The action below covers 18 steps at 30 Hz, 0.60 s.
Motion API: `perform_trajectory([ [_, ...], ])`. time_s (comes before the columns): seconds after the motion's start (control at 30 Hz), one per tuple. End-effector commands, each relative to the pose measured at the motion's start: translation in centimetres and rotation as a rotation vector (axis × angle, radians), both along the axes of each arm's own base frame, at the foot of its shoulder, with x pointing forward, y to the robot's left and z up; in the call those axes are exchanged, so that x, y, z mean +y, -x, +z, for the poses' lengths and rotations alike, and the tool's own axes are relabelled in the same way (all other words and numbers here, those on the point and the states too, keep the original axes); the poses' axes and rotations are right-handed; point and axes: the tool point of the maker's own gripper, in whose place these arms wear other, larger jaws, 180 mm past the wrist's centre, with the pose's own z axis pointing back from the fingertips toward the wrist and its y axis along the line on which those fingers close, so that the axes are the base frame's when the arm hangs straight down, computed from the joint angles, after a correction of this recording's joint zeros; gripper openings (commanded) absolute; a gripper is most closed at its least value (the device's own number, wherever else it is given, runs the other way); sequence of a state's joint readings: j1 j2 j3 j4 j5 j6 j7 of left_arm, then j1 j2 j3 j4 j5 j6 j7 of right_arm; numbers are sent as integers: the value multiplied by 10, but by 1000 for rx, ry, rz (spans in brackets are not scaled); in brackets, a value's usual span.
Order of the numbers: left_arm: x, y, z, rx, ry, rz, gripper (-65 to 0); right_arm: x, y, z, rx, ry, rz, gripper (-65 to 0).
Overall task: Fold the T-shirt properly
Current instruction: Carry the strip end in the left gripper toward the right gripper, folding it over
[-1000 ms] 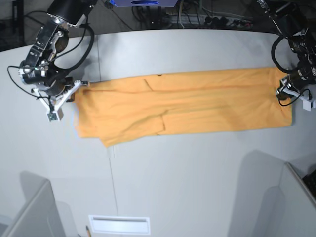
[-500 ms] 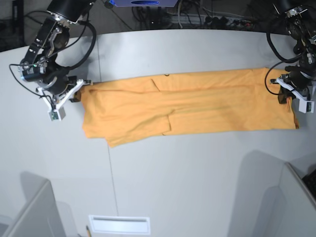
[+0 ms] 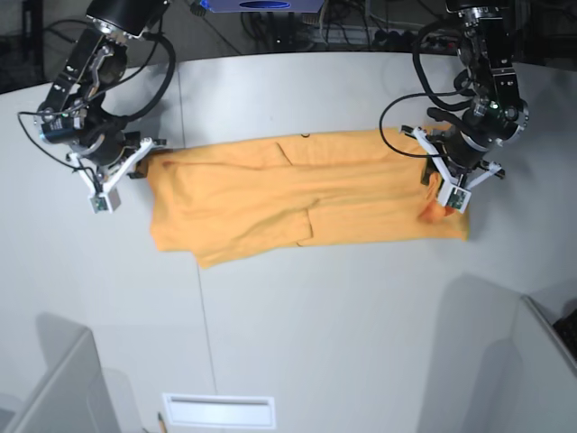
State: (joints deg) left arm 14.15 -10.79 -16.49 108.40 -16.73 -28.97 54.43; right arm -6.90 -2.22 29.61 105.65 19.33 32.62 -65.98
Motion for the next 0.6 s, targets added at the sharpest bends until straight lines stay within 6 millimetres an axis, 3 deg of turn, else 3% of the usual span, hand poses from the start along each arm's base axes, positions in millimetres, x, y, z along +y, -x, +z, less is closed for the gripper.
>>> perform_trajectory([
  [0.0,-9,-13,14,-59,10,-31,-650,0,-14,14,-69,-4,1,-650],
  [0.13,-36,-24,15,-65,46,-56,-650,-1,-18,18,-82,-1,2,-650],
  [0.37,-71,-25,6,-33,102,-85,-650,0,-18,18,-82,-4,1,-650],
  [0.57,-83,-27,4,-30,132,-82,-650,-1,-11,16,-73,3,2,-650],
])
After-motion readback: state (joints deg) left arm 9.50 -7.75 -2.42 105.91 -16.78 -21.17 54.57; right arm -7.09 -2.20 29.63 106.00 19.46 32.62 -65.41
